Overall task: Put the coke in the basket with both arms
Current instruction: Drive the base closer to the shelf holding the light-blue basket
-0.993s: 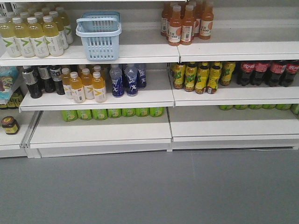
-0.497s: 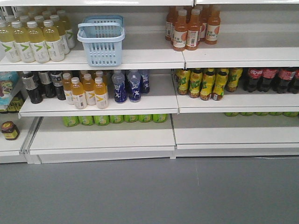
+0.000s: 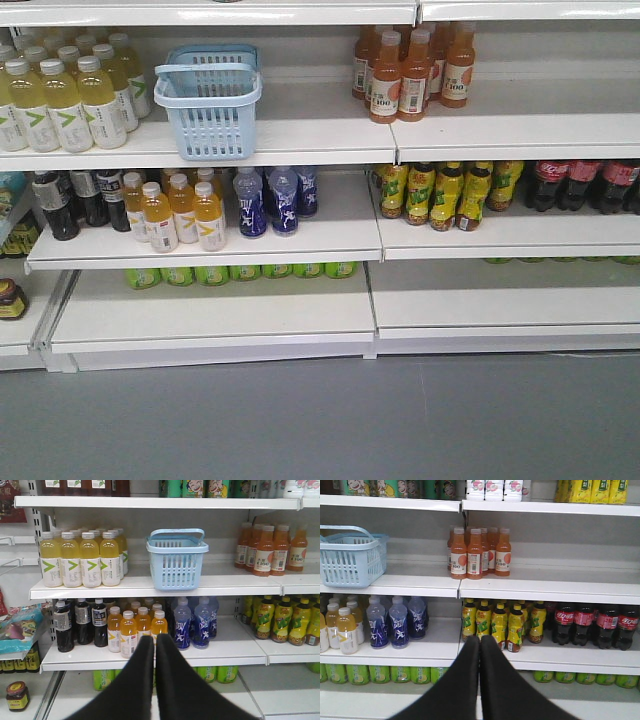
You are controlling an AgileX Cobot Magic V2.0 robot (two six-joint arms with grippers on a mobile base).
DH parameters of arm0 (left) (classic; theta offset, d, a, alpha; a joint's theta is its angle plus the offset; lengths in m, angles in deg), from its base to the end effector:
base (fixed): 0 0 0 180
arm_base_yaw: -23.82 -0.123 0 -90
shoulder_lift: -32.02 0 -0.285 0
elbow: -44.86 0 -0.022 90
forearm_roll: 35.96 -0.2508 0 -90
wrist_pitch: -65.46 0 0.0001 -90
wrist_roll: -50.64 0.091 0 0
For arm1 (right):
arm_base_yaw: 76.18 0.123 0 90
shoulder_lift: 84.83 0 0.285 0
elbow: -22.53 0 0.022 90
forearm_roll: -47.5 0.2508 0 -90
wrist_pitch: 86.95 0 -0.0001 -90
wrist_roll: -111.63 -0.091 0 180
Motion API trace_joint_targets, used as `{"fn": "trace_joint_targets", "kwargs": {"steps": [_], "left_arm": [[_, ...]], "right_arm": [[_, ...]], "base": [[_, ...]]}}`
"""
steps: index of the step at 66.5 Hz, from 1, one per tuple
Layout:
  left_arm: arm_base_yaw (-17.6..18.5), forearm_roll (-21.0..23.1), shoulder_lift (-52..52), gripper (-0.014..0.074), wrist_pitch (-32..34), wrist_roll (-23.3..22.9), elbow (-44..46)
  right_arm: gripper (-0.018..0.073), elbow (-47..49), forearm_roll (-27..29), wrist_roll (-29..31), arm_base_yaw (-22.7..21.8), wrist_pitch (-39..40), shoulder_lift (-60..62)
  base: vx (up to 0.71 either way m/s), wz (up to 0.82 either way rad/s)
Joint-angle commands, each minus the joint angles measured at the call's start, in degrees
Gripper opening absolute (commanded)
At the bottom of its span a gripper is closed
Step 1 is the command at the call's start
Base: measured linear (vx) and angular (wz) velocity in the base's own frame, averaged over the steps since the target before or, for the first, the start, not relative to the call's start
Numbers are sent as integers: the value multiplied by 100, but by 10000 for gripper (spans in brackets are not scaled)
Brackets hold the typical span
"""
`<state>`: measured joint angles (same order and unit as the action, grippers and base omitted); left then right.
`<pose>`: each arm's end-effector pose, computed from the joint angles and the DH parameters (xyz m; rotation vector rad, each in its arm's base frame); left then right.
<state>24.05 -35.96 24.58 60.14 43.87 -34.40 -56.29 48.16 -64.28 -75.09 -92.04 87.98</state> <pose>0.0575 -0.0002 0.1930 -0.0917 1.6042 -0.0947 0.0569 0.0012 0.1962 -0.0635 1.5888 -0.0311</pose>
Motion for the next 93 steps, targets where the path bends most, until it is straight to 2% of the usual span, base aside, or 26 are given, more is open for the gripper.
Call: {"fn": "trace_joint_targets", "kwargs": {"steps": [1, 93], "left_arm": [[23, 0, 121, -6, 459, -17, 192], [23, 0, 121, -6, 459, -17, 192]], "right_arm": [[-10, -43, -25, 8, -32, 410, 73], [-10, -43, -25, 8, -32, 410, 73]], "base": [[13, -1], [12, 1]]}}
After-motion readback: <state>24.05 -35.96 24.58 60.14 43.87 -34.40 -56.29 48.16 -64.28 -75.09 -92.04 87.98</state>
